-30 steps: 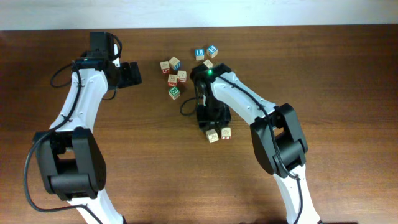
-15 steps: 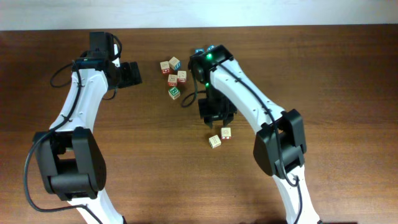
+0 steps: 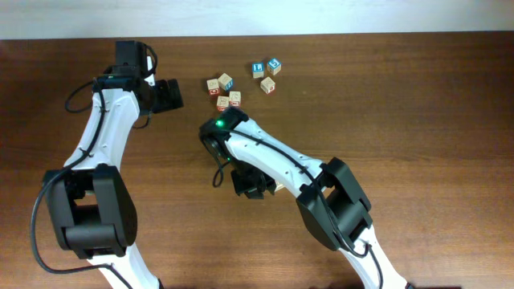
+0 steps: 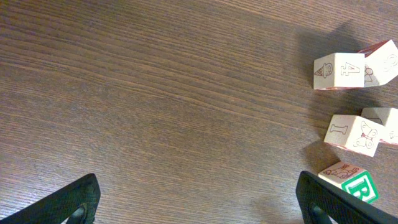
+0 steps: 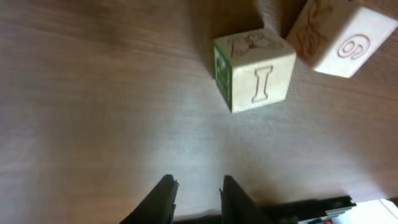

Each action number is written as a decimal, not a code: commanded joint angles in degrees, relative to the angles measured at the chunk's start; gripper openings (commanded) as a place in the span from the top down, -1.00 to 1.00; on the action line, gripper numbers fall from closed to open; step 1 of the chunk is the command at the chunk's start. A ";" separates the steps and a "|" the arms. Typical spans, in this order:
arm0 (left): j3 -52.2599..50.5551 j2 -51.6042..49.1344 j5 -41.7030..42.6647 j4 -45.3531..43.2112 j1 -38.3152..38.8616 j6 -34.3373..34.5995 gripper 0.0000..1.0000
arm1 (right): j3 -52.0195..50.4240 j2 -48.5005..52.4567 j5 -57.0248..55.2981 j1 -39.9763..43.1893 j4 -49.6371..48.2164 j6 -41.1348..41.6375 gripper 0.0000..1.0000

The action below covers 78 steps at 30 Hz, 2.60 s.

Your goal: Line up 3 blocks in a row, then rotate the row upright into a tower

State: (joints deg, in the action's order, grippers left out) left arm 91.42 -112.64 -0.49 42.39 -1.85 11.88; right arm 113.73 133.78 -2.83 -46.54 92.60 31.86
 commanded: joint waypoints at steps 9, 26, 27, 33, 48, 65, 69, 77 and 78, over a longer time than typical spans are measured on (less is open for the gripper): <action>1.16 -0.31 -0.44 -0.13 -0.04 0.92 -0.98 | -9.97 -0.02 -8.22 -0.26 -9.03 1.38 0.91; 1.16 -0.31 -0.44 -0.15 -0.04 0.92 -0.98 | -10.05 -0.02 -12.24 4.00 -15.74 -4.48 0.90; 1.16 -0.31 -0.44 -0.15 -0.04 0.92 -0.98 | -10.05 -0.02 -12.24 3.98 -16.33 -5.40 0.89; 1.16 -0.31 -0.44 -0.17 -0.04 0.92 -0.99 | -10.01 -0.02 -13.51 5.01 -18.14 -6.40 0.88; 1.16 -0.31 -0.46 -0.35 -0.04 0.92 -0.98 | 1.46 -7.48 1.33 12.39 3.34 -4.63 0.91; 1.16 -0.31 -1.01 -0.15 -0.02 0.92 -0.98 | -20.35 -7.48 2.16 11.58 -19.26 -4.83 0.91; 1.16 -0.31 -1.01 -0.13 -0.04 0.92 -0.98 | -20.68 -7.48 2.16 11.58 -20.24 -4.85 0.91; 1.16 -0.31 -0.83 -0.15 -0.02 0.92 -0.99 | -20.31 -7.48 0.44 11.69 -20.68 -5.09 0.92; 1.16 -0.31 -0.83 -0.17 -0.02 0.92 -0.98 | -19.80 -7.50 0.46 11.69 -20.59 -5.73 0.92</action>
State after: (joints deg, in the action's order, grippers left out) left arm 91.42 -112.64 -0.91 42.22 -1.85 11.88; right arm 93.41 126.72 -0.69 -34.70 72.05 26.76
